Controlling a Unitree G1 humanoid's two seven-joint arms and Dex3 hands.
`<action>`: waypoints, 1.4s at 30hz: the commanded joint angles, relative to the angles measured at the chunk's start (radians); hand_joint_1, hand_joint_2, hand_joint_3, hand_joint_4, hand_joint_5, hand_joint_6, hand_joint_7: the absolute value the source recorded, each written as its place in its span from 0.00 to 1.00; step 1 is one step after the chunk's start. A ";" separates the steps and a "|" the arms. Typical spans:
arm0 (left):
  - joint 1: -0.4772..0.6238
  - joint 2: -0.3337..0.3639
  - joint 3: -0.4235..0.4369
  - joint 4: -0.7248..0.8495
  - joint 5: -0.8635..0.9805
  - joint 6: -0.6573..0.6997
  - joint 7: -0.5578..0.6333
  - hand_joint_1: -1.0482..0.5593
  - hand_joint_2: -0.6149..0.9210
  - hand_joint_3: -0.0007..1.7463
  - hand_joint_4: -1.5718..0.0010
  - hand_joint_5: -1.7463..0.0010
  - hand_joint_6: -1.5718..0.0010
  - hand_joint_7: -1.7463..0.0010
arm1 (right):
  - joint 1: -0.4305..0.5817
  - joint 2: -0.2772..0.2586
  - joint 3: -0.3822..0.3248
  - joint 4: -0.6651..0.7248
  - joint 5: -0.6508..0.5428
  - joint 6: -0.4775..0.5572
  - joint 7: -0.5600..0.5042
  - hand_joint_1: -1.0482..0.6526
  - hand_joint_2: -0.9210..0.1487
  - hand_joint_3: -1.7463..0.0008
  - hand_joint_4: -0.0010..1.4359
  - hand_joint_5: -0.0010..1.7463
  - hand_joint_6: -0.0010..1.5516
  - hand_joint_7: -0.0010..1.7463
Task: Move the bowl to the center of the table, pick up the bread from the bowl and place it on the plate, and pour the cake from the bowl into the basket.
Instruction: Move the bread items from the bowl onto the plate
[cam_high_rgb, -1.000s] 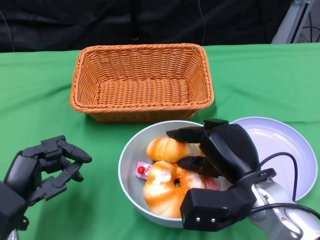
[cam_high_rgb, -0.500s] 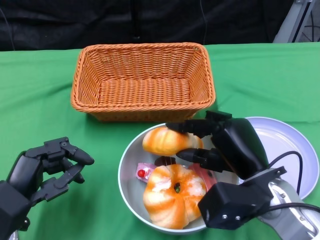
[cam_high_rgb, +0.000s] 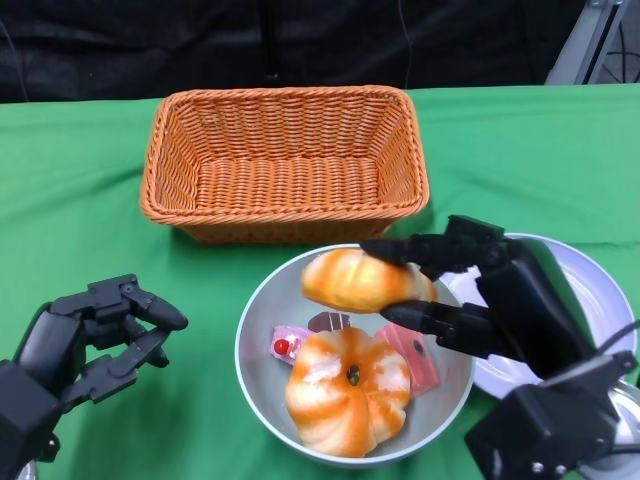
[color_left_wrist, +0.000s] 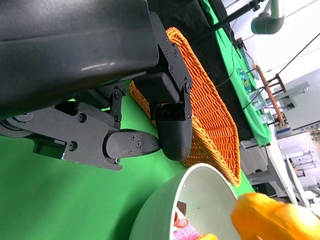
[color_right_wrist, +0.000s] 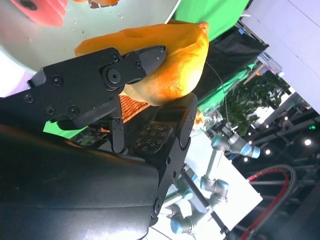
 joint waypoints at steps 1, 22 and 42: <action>-0.005 0.021 0.008 0.014 -0.004 0.000 0.013 0.54 1.00 0.21 0.50 0.20 0.48 0.40 | 0.049 -0.033 -0.048 -0.050 0.025 -0.009 0.017 0.61 0.02 1.00 0.48 0.85 0.61 0.33; -0.021 0.025 0.014 0.041 -0.019 0.003 0.000 0.55 1.00 0.21 0.50 0.21 0.46 0.43 | 0.085 -0.098 -0.301 0.015 -0.048 0.001 -0.122 0.65 0.05 1.00 0.52 0.81 0.52 0.48; -0.036 0.034 0.021 0.090 -0.018 -0.045 0.006 0.56 0.99 0.24 0.50 0.21 0.47 0.42 | -0.174 -0.230 -0.175 0.626 -0.217 -0.109 -0.332 0.63 0.06 1.00 0.59 0.67 0.64 0.28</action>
